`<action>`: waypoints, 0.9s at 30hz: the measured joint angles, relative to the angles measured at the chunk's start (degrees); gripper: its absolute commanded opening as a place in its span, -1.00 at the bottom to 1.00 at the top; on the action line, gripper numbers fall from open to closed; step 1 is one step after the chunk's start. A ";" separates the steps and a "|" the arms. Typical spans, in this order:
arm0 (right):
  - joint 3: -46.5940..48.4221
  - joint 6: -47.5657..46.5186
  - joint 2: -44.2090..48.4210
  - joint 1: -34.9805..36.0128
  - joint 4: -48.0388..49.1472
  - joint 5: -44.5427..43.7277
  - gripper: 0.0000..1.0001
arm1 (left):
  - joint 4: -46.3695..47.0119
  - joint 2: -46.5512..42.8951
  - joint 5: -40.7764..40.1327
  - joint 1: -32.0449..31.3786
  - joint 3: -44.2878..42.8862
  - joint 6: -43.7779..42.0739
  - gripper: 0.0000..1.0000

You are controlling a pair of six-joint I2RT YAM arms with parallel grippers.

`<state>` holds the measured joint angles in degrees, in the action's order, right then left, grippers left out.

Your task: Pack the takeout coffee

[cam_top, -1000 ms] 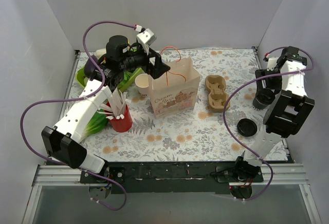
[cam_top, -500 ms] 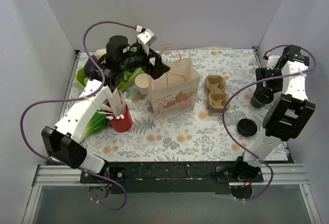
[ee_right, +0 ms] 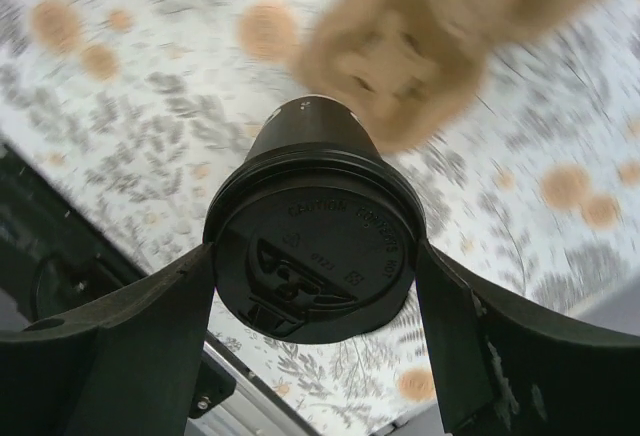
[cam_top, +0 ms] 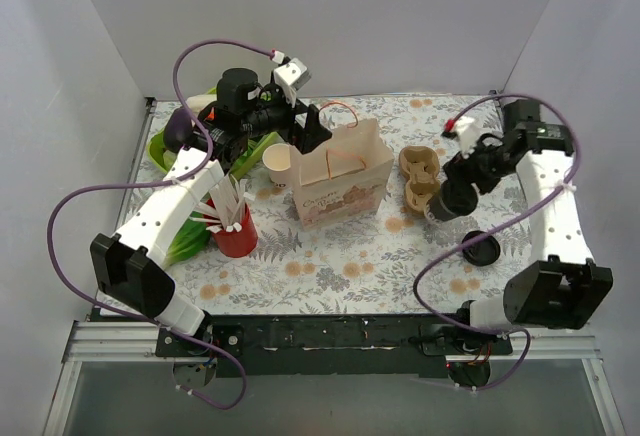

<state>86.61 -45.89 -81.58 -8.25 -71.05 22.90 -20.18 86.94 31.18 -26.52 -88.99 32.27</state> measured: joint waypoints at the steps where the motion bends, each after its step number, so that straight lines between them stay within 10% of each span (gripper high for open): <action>1: -1.99 -2.21 1.53 3.56 -0.04 0.94 0.31 | -0.33 0.00 -0.35 0.00 0.00 -0.33 0.94; 8: -12.72 -14.10 6.82 20.00 -0.37 0.83 0.32 | -2.21 0.00 -2.32 0.00 0.00 -2.86 0.93; 27: -20.35 -29.11 4.66 29.46 -1.03 -10.62 0.37 | -7.19 4.39 -4.96 -1.25 -5.14 -8.13 0.95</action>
<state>66.26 -75.00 -76.93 21.21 -72.07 12.27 -27.38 91.33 26.22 -27.77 -94.13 24.14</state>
